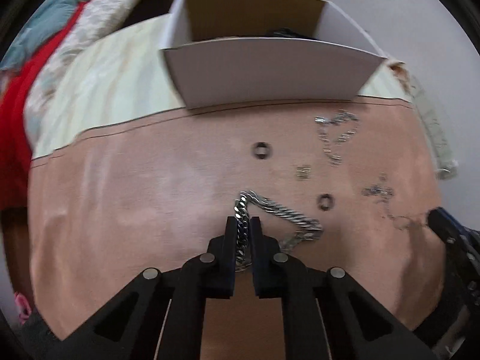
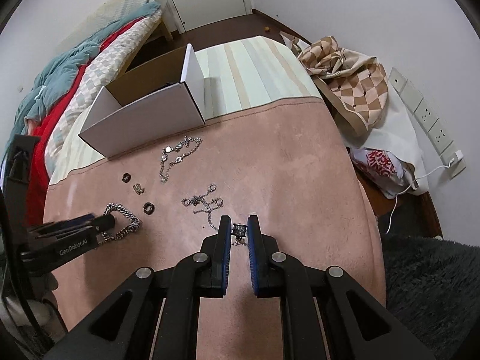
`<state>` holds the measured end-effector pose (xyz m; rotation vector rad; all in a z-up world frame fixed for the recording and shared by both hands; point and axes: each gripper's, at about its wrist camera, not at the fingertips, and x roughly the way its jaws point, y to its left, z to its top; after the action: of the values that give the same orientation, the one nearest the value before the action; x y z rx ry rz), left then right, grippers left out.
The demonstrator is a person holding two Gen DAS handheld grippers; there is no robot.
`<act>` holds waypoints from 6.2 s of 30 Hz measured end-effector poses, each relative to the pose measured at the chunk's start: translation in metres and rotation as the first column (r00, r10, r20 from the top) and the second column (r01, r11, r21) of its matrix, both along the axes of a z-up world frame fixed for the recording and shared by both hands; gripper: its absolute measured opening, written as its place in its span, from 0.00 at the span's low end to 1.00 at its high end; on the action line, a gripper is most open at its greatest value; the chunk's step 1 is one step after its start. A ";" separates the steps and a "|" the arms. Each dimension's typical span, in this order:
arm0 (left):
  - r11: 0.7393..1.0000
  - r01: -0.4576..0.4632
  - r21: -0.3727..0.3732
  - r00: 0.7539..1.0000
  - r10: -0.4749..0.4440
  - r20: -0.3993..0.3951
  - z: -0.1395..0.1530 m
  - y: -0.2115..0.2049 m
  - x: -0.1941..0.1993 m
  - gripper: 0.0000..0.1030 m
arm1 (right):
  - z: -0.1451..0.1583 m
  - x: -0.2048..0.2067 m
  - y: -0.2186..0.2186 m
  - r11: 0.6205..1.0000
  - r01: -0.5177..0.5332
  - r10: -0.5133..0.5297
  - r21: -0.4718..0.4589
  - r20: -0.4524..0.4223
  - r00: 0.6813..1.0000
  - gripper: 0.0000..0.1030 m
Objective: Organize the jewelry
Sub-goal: 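Grasp the silver chain bracelet with the left gripper while the right gripper grasps a silver necklace, then lower the chain bracelet and necklace into the box and open both grippers, then withdraw both grippers from the box toward the remaining jewelry, then grasp a small black ring with the left gripper while the right gripper grasps a silver necklace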
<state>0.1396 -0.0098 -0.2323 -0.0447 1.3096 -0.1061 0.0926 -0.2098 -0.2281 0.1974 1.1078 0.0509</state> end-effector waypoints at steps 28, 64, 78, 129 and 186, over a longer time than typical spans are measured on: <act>0.972 -0.001 -0.236 0.969 0.059 0.239 0.156 0.030 0.009 0.05 | 0.138 0.038 0.002 0.971 -0.122 0.085 0.205 0.179 0.980 0.10; 0.984 -0.123 -0.125 0.990 0.131 0.057 0.092 0.056 0.173 0.78 | 0.062 0.224 0.069 0.946 -0.264 0.289 0.187 -0.119 0.950 0.11; 0.977 -0.210 0.035 0.962 0.200 0.189 0.102 0.083 0.136 1.00 | 0.067 0.218 0.062 0.970 -0.229 0.237 0.076 -0.116 0.965 0.62; 0.967 -0.240 0.081 0.903 0.192 0.385 0.176 0.047 -0.011 1.00 | 0.158 0.060 0.053 0.976 -0.135 0.158 -0.169 0.136 0.978 0.97; 0.996 -0.051 0.069 0.992 0.042 0.120 -0.002 -0.011 0.046 0.35 | 0.000 0.077 0.003 0.997 -0.077 0.075 0.014 0.080 0.994 0.02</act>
<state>0.1852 -0.0204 -0.2344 -0.0070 1.1922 -0.0211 0.1699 -0.2066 -0.2280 0.1672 1.0359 0.1350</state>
